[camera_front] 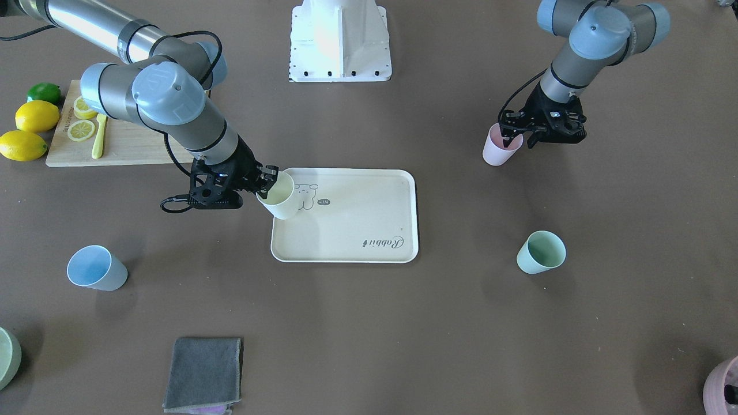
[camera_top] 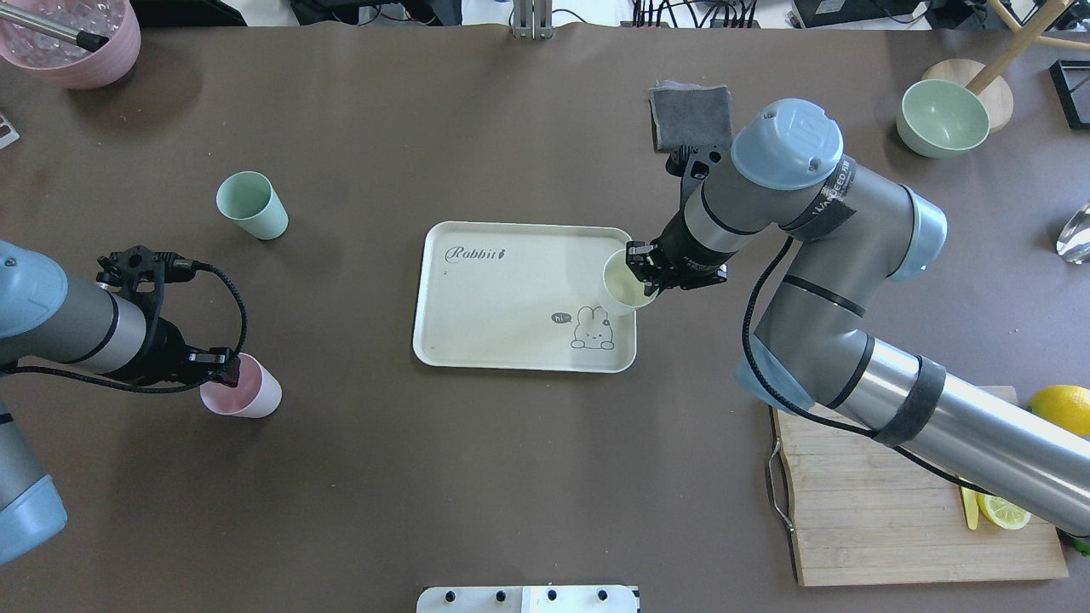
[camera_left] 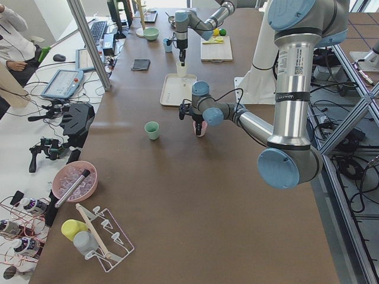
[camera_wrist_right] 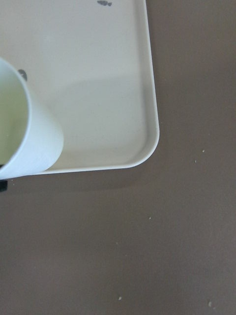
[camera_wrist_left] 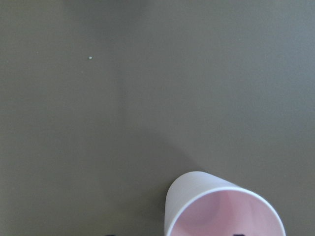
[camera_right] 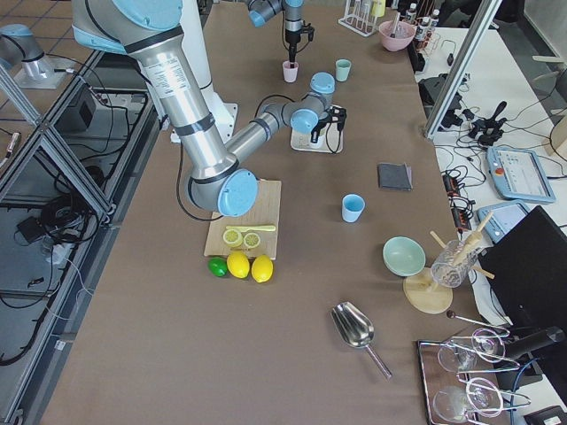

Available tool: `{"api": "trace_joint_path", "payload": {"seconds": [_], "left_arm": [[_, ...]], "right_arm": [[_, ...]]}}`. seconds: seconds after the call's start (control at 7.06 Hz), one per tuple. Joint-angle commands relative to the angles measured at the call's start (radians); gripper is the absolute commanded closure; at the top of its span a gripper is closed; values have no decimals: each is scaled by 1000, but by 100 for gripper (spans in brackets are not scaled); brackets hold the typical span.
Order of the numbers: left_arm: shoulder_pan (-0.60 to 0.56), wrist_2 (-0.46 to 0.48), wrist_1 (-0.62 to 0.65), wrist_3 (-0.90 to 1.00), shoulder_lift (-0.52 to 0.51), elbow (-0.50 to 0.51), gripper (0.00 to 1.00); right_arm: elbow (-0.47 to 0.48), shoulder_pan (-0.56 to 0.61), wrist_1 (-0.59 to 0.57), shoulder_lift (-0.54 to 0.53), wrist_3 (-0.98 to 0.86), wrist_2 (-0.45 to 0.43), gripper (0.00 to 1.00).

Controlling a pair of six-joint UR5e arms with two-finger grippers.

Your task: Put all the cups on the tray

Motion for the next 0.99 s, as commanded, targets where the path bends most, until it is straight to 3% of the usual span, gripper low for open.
{"api": "trace_joint_path", "payload": {"seconds": [0.0,0.43,0.57,0.71,0.85], "left_arm": [[-1,10,30,2,-42,-4,100],[-25,-52,389,-7,-397,13,100],[-25,-50,403,-12,-474,80,100],[-30,-50,398,-9,-545,165,100],[-32,-50,397,-15,-605,224,100]], "right_arm": [[-23,-30,-5,23,4,-6,100],[-37,-32,6,37,5,4,100],[-32,-33,6,37,5,6,100],[-28,-35,7,37,7,-2,1],[-16,-35,7,36,7,-3,0]]}}
